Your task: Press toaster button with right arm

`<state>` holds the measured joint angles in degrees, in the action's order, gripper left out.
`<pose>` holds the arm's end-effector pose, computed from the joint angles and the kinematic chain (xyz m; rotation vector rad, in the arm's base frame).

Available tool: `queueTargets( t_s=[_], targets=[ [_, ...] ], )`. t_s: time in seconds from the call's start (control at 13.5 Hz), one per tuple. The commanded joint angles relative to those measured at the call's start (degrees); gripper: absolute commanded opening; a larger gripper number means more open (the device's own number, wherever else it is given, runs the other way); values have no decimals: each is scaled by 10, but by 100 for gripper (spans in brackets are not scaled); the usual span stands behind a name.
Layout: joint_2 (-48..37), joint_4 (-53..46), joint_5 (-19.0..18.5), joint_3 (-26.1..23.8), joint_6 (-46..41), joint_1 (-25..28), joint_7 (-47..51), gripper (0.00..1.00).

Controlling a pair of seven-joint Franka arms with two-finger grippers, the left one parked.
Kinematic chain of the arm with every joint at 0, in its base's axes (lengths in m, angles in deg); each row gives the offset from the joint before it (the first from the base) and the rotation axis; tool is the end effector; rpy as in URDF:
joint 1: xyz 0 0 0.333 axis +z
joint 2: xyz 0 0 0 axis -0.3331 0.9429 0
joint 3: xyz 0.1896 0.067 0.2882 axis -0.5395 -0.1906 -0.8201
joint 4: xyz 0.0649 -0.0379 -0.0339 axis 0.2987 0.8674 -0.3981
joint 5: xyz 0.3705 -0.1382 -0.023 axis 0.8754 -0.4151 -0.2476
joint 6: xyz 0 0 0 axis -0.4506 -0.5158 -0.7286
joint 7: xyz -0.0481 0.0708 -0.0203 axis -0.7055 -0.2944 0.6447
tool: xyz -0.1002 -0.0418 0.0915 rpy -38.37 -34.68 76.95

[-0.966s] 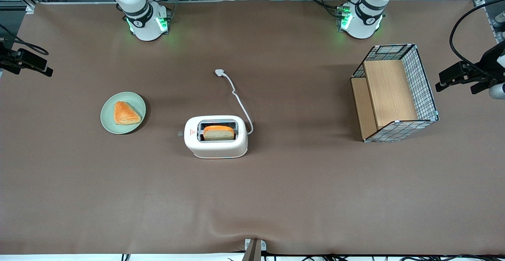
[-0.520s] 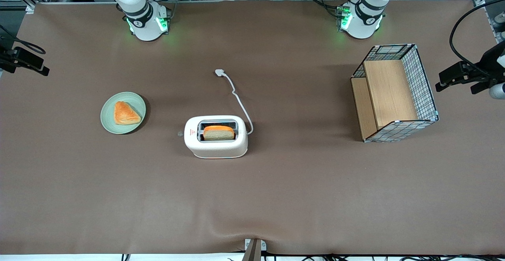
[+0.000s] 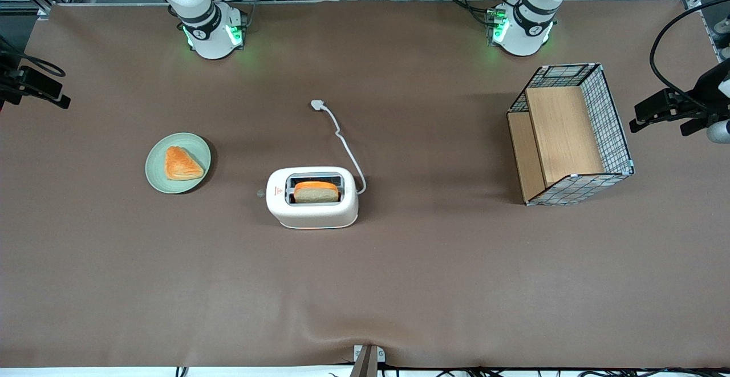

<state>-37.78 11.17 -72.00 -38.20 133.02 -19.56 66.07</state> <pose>0.5246 -0.0538 0.6415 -3.1097 0.1698 0.0907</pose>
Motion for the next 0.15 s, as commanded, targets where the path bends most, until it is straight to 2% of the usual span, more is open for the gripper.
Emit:
queueTargets(
  t_s=[0.0, 0.07],
  targets=[
    [2, -11, -12, -8, -11, -4, 8, 100],
    [2, -11, -13, -8, -11, -4, 8, 100]
  ],
)
